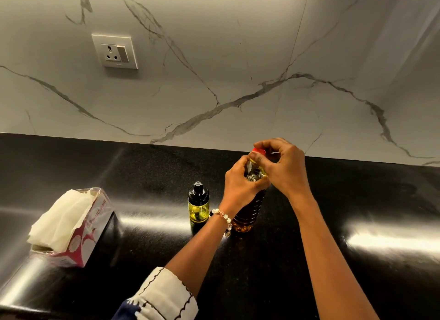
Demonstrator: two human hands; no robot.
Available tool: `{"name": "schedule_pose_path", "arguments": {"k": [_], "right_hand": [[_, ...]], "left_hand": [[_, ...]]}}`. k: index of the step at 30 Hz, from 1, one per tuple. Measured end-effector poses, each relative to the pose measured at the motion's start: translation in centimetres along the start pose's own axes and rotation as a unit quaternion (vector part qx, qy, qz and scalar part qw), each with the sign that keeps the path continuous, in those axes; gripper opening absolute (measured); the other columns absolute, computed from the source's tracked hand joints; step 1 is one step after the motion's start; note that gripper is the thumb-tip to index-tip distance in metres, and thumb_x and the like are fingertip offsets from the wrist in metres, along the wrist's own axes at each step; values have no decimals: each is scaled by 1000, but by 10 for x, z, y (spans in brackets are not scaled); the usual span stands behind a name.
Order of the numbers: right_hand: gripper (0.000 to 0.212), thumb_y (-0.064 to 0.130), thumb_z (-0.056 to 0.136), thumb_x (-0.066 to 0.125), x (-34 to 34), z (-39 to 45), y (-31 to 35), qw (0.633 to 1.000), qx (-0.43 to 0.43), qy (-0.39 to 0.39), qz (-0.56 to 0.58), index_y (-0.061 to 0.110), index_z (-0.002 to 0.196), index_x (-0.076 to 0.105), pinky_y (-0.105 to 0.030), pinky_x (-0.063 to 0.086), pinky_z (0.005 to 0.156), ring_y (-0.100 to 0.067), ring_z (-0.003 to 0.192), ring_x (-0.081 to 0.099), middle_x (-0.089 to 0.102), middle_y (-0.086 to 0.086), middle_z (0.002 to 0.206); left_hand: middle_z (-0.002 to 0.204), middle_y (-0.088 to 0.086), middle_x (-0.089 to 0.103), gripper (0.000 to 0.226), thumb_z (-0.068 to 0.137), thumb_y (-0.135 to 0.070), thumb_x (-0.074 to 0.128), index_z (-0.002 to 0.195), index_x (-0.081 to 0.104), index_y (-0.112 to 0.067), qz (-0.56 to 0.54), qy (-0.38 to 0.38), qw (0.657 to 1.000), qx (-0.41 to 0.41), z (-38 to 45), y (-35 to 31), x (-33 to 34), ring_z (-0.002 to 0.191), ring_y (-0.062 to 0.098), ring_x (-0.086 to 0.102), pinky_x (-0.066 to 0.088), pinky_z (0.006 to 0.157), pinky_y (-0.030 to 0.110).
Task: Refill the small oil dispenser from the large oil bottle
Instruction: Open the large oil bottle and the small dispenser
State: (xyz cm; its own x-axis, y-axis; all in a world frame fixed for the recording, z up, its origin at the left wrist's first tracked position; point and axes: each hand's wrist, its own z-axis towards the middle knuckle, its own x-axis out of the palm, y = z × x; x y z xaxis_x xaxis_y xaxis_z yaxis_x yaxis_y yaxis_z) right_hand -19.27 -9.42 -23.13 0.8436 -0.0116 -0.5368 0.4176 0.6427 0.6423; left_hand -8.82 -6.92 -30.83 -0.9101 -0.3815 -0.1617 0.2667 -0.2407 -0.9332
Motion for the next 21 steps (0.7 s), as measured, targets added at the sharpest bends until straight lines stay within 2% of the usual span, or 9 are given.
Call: {"name": "schedule_pose_path", "arguments": {"k": [3,7,14,17,21], "right_hand": [[22,14,85,70,-1,-1,1,1000,-1,9,17,9,106,69,-4,47,77,-7,92,61,69,-3,105],[21,11,88,66,0,-2,3,999,6,24,36,10,110,68,-5,47,80,-4,93,61,68,-2,107],[31,23,86,70,-2,-3,0,998,33,18,57,11,114,65,-5,49,78,-5,93,63,67,0,107],[35,26,81,74,-1,-1,-1,999,28,2,30,9,111,67,-2,46,74,-7,90,61,67,-2,106],[30,18,83,73,-2,2,1,1000,0,20,-18,7,111,68,0,42,72,-6,91,58,68,-6,107]], "left_hand": [[101,-5,68,48,70,-28,82,112,57,-29,2,-2,1000,2,0,-1,1,94,9,65,56,86,33],[102,-5,67,49,71,-26,83,112,56,-29,-1,-2,1000,3,-1,-2,0,94,7,65,55,85,28],[101,-5,68,49,70,-29,81,114,58,-24,2,-1,1000,-5,1,2,1,94,9,66,56,85,37],[103,-5,68,52,71,-29,81,117,58,-25,1,-5,1000,-2,0,2,2,96,10,66,56,87,36],[102,-4,68,51,70,-26,82,115,58,-24,1,-4,1000,-2,1,2,1,95,9,65,56,86,35]]}}
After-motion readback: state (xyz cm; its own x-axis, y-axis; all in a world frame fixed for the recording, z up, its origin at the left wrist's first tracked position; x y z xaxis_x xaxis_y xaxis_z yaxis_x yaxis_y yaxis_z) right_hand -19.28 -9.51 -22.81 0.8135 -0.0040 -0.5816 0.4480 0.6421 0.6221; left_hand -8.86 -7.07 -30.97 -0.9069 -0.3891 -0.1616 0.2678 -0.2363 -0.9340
